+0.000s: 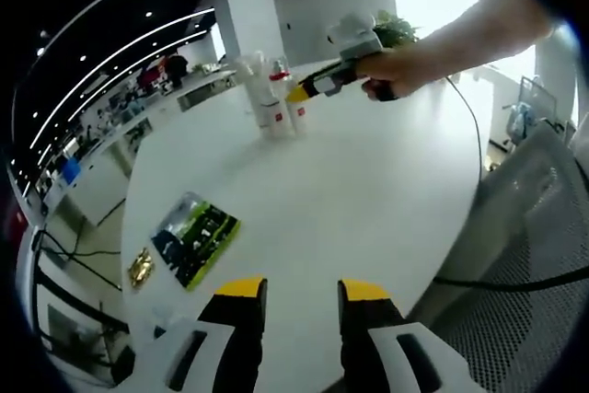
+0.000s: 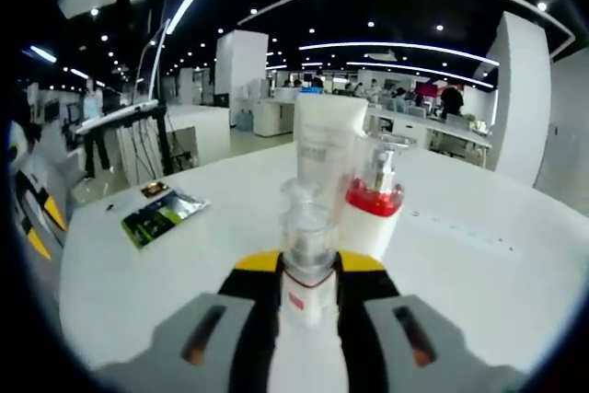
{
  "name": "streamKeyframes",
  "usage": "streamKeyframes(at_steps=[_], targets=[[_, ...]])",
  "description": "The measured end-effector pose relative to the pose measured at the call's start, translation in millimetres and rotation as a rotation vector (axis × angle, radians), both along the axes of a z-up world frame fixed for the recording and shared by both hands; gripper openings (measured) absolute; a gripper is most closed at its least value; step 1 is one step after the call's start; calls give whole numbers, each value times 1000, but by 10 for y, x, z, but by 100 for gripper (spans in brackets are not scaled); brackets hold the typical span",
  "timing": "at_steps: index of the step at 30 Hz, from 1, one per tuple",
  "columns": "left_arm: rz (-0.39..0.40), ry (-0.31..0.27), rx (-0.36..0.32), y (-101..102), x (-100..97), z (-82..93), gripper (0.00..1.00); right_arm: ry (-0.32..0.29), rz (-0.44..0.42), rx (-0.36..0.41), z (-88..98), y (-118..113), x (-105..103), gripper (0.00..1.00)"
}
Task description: Arrange the skincare products in the storage area until every visible bottle or jar stands upright without overlapping.
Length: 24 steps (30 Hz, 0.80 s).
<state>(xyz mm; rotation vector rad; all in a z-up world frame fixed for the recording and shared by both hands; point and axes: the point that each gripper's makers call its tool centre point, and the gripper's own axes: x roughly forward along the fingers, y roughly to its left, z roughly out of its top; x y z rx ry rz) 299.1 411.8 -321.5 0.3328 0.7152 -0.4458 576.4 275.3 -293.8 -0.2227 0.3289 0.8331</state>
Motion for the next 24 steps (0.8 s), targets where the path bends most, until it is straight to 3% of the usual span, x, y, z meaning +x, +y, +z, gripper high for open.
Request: streamKeyframes(at_steps=[3,6,11,15,17,24], targets=[[-6,1,6,-4,-3,-7,32,-10,-2,-23,-70,-27,-11,23],[-6,6,8,-1,-4,-15,32,-25,-21,38,-39,-52,14,23],[-13,4,20,2,-4,-20,31,-31,-32,42,-37,-70,27,23],[-11,7,22,8,-6,-25,31,-16,-39,33,-59,-84,11,24],[-12,6,24,8,-7,-25,31,39,-43,1,-168,-104,-22,25],[-10,10,36,27,-8,-39,31,65,-51,-6,-233,-113,-50,26]])
